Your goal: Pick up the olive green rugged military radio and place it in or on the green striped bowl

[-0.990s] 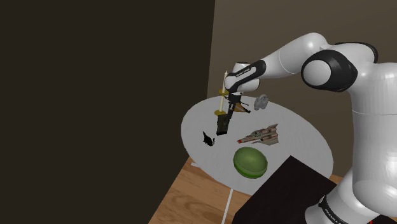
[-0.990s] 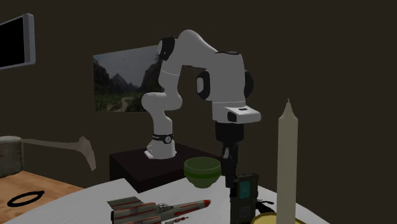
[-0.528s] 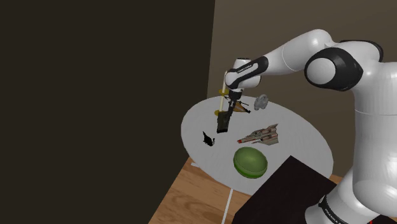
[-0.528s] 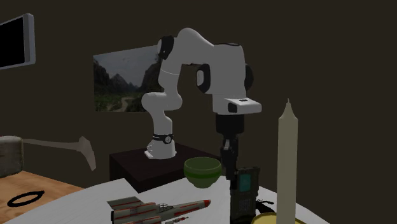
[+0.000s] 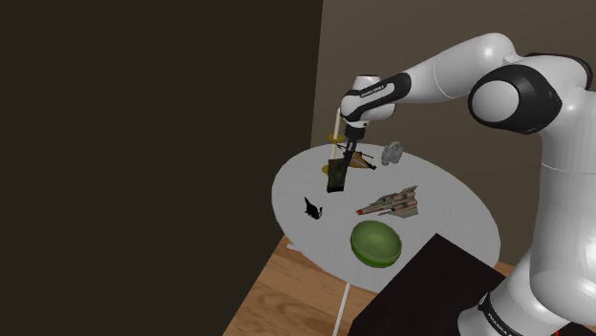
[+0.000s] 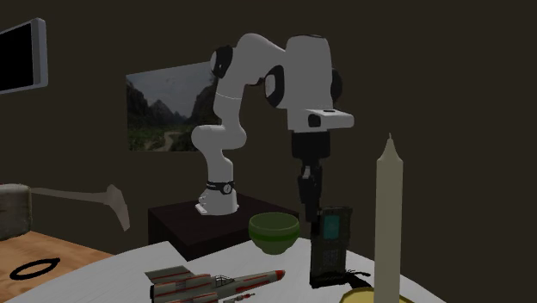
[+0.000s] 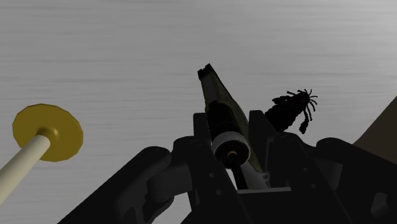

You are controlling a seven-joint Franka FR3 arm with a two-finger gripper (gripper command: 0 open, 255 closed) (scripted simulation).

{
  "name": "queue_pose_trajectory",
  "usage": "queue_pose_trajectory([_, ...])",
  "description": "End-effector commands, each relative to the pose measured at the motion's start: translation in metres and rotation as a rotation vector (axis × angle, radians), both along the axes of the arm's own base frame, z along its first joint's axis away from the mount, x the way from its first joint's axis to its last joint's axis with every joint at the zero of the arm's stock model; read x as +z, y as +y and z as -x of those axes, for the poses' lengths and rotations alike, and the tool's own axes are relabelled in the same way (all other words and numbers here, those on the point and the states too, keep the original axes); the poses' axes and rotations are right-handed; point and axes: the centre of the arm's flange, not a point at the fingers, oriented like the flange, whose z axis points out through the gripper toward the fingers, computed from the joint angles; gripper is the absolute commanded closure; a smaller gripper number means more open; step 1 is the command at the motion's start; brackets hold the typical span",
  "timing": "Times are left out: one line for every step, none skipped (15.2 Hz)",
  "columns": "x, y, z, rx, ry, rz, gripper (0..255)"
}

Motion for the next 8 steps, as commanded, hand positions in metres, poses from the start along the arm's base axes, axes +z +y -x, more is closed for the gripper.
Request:
queue_pose_trajectory([0.01,0.0,0.0,0.0,0.0,0.0,255])
queue_pose_trajectory([0.016,0.0,0.0,0.0,0.0,0.0,255])
queue_pose_trajectory([0.021,0.0,0.0,0.0,0.0,0.0,255])
queue_pose_trajectory([0.026,0.0,0.0,0.0,0.0,0.0,255])
queue_pose_trajectory([0.031,0.0,0.0,0.0,0.0,0.0,255])
queue_pose_trajectory([0.037,0.0,0.0,0.0,0.0,0.0,255])
queue_pose_trajectory([0.042,0.0,0.0,0.0,0.0,0.0,255])
queue_pose_trajectory([0.047,0.0,0.0,0.0,0.0,0.0,255])
